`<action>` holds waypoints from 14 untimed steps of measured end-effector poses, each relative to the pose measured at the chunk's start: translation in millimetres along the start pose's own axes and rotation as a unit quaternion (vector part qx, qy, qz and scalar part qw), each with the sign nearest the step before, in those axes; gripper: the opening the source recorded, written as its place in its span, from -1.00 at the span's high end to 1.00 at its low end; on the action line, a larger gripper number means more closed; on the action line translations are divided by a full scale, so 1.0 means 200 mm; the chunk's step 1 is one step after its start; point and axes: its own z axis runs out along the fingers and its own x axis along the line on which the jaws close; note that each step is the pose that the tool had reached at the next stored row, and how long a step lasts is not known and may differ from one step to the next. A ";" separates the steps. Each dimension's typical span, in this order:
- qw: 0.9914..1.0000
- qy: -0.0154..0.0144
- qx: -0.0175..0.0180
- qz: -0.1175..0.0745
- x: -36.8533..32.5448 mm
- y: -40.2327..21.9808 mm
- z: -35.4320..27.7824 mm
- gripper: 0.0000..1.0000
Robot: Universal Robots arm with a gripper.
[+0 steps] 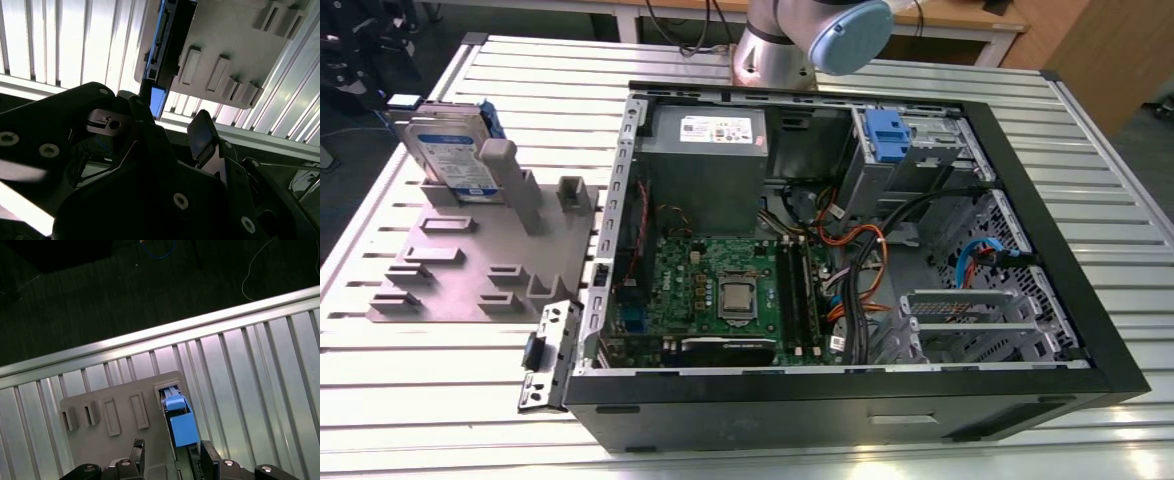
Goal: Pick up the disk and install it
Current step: 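Pick up the disk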
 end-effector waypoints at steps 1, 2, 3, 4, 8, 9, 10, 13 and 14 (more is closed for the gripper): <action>1.000 -0.002 -0.001 0.000 0.002 0.000 0.001 -0.11; 1.000 -0.009 -0.002 0.000 0.005 -0.001 0.002 -0.11; 1.000 -0.016 -0.004 0.000 0.008 -0.002 0.003 -0.11; 1.000 -0.022 -0.006 -0.001 0.010 -0.001 0.005 -0.11; 0.999 -0.030 -0.008 -0.015 0.012 0.002 0.022 -0.11; 0.999 -0.030 -0.009 -0.020 0.012 0.002 0.024 -0.11; 0.999 -0.030 -0.009 -0.025 0.013 0.002 0.028 -0.11; 0.998 -0.030 -0.009 -0.045 0.013 0.002 0.040 -0.11; 0.998 -0.030 -0.010 -0.054 0.013 0.002 0.046 -0.11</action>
